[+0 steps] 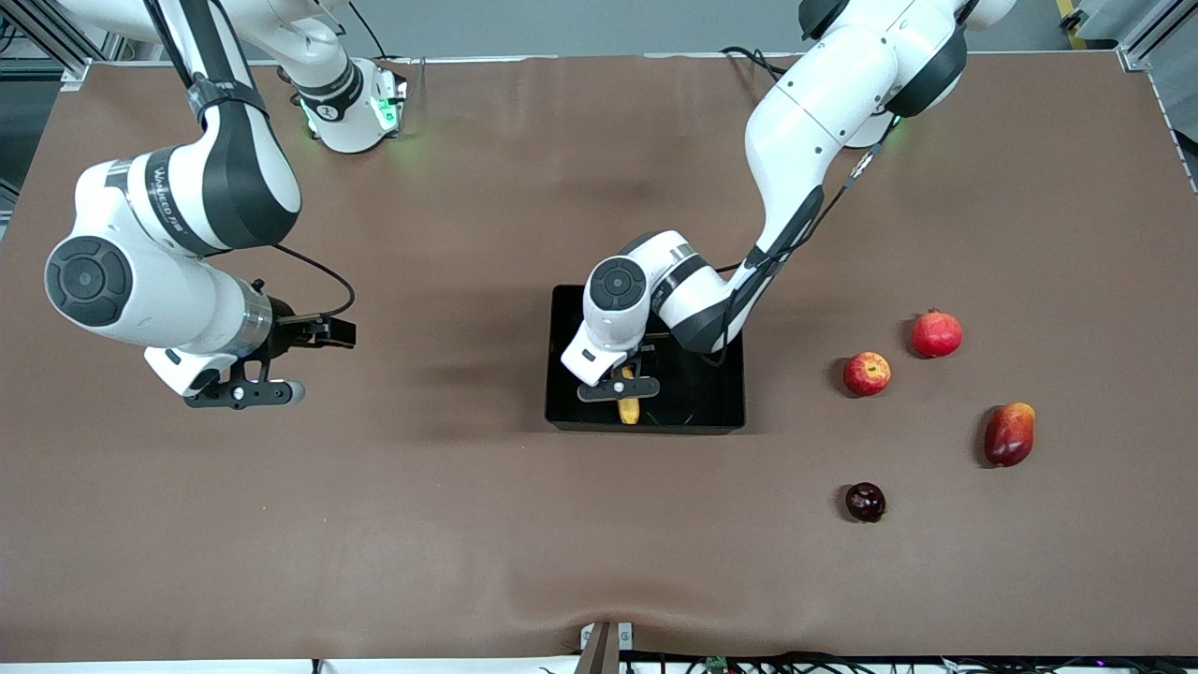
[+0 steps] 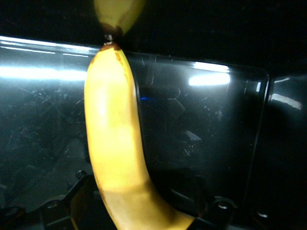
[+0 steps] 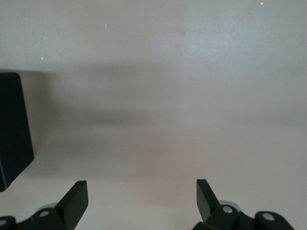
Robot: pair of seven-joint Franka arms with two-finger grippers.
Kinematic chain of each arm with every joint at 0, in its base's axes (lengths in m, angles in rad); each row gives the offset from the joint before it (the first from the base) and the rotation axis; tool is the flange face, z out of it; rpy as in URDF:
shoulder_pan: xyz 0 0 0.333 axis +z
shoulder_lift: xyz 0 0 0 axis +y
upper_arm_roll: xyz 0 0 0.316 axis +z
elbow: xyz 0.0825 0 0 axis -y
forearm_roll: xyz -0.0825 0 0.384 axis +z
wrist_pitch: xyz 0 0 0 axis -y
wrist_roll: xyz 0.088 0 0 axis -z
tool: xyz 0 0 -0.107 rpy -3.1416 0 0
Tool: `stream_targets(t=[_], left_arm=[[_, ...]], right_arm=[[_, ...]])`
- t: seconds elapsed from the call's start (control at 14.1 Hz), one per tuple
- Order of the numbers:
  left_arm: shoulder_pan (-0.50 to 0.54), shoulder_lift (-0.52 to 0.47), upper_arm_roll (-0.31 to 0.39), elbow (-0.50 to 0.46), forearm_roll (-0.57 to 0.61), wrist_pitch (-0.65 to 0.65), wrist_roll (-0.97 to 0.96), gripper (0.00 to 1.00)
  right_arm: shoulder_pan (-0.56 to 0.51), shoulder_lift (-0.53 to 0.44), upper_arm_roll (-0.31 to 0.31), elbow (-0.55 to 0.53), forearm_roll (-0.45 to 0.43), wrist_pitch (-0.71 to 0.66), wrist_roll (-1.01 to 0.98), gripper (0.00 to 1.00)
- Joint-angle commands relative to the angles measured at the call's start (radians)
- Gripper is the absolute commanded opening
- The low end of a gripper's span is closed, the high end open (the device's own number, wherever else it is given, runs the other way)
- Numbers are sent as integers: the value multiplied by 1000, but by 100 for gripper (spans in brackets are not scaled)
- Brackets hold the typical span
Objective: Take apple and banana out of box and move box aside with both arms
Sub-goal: 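Lift the banana with the left gripper while the right gripper reaches the tray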
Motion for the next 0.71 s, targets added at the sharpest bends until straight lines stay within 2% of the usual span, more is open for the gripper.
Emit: stream_targets(t=[0.0,0.64], left_arm=[[-30,24,19,31,4,11,-24,1],[-20,-47,19,33,1,-46,-24,0]], right_arm=[[-9,5,5,9,16,4,9,100],[3,19,5,9,16,17,10,100]])
